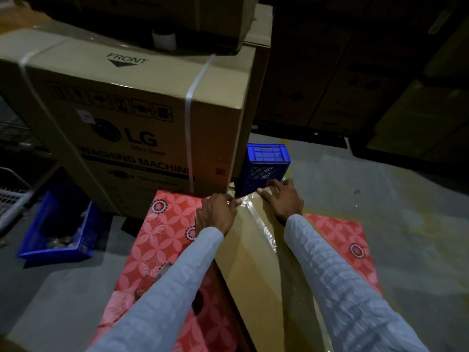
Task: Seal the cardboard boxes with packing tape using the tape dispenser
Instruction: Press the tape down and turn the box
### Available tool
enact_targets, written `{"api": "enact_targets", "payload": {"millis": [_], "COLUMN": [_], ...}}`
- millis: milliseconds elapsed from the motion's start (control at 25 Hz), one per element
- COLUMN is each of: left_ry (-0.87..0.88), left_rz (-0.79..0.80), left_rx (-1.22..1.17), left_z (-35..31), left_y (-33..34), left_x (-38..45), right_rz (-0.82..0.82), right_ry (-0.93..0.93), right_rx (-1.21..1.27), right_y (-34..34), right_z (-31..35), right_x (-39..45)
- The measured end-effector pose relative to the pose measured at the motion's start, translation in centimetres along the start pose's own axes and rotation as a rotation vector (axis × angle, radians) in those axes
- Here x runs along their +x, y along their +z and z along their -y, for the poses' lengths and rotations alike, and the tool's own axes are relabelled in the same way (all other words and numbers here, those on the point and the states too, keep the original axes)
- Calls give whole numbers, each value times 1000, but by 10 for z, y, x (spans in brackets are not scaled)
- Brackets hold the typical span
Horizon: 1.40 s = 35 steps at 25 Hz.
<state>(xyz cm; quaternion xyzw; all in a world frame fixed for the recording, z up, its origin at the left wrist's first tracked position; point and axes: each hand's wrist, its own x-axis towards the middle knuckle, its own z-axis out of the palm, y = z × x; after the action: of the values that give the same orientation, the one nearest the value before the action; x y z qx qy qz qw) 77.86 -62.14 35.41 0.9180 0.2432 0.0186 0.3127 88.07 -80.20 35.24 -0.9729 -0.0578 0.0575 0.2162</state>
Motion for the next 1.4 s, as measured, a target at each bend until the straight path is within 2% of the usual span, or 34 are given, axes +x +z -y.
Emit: {"api": "enact_targets", "payload": {"millis": [120,240,360,520,600,880,1040,1200,1280,1400], "left_ry": [91,227,286,353,375,397,372,361,343,345], "left_rz": [-48,-2,72,177,177,170,208,197,255,453], "left_rx": [-61,-60,-41,-92,-89,90,17,-13,-16,48], "left_z": [-25,-43,-48,-48,-47,-64,-56,-37,-34,-36], "left_y": [5,9,17,20,21,26,17,17,14,-10], "left_x": [18,33,55,73,70,54,54,60,67,82], "right_rz": [-119,-154,-170,-238,-239,-110,104,49,42,81], "right_ry": [-7,4,68,-98,-107,30,-52,3,45,25], "right_rx": [33,78,166,196,261,168,382,433,394,244], "right_y": [-8,-21,-29,-22,-23,-35,-34,7,-11,-28], "right_z": [-14,-30,-42,-48,-51,-31,-14,-37,-13,21], "right_x": [11,24,26,21,19,10,7,31,24,23]}}
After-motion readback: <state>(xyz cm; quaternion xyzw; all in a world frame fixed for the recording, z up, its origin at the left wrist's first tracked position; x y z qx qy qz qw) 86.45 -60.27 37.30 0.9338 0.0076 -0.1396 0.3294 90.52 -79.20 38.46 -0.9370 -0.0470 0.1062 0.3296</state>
